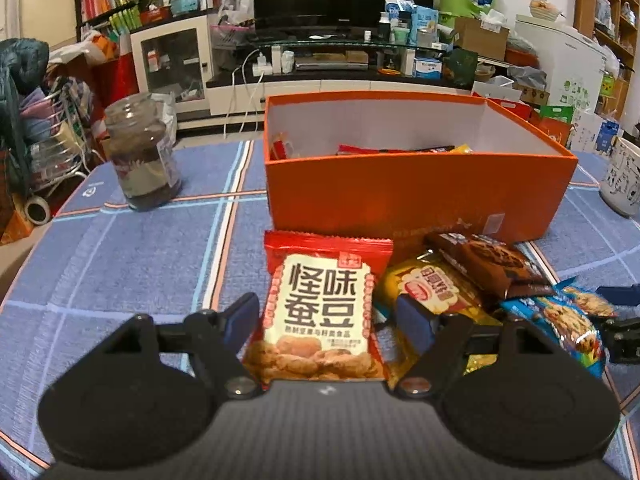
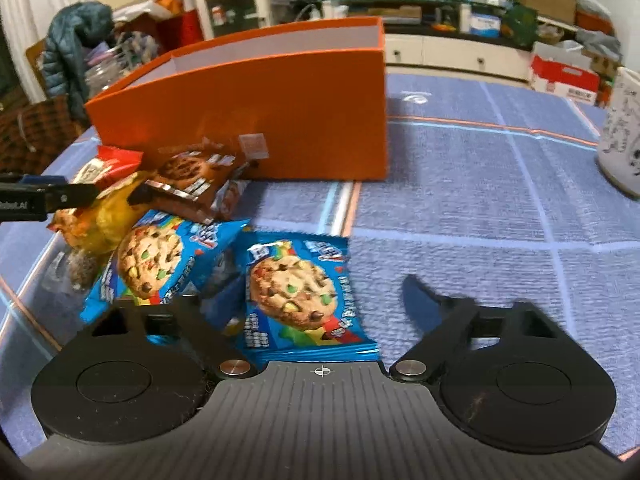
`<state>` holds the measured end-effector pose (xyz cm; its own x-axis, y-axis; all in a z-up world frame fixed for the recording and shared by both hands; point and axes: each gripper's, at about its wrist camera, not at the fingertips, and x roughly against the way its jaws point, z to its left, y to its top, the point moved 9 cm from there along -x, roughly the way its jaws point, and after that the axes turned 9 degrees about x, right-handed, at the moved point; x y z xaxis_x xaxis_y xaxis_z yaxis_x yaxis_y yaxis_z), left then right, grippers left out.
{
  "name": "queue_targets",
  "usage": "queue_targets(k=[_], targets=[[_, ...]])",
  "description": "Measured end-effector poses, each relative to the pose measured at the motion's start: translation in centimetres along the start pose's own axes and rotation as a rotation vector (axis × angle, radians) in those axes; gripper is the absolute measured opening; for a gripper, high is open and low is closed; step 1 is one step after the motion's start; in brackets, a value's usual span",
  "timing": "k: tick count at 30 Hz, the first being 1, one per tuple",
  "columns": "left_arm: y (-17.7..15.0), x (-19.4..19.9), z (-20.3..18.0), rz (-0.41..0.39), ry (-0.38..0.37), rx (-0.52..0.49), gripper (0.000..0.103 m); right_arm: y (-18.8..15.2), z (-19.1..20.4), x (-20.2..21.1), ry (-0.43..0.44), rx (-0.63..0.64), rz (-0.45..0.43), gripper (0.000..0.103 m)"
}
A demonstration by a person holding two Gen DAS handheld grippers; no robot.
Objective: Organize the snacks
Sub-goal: 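Grasp the red-and-white broad bean bag with the left tool while the right tool grasps a blue cookie packet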
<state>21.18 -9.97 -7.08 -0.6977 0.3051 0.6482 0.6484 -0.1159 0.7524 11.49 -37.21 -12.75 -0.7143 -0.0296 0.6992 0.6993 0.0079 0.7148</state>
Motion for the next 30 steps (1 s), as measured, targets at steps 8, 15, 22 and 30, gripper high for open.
queue_targets(k=[8, 15, 22, 30], targets=[[0.0, -0.2, -0.2, -0.003, 0.008, -0.011, 0.078, 0.0, 0.3, 0.2, -0.039, 0.06, 0.007, 0.04], [0.1, -0.2, -0.3, -0.001, -0.001, -0.027, 0.078, -0.1, 0.6, 0.3, -0.062, 0.086, 0.014, 0.04], [0.1, -1.3, 0.3, 0.02, 0.012, 0.022, 0.078, -0.1, 0.7, 0.5, -0.055, 0.089, 0.018, 0.04], [-0.4, -1.2, -0.1, 0.036, 0.064, 0.007, 0.055, -0.1, 0.7, 0.6, -0.051, 0.087, 0.02, 0.037]])
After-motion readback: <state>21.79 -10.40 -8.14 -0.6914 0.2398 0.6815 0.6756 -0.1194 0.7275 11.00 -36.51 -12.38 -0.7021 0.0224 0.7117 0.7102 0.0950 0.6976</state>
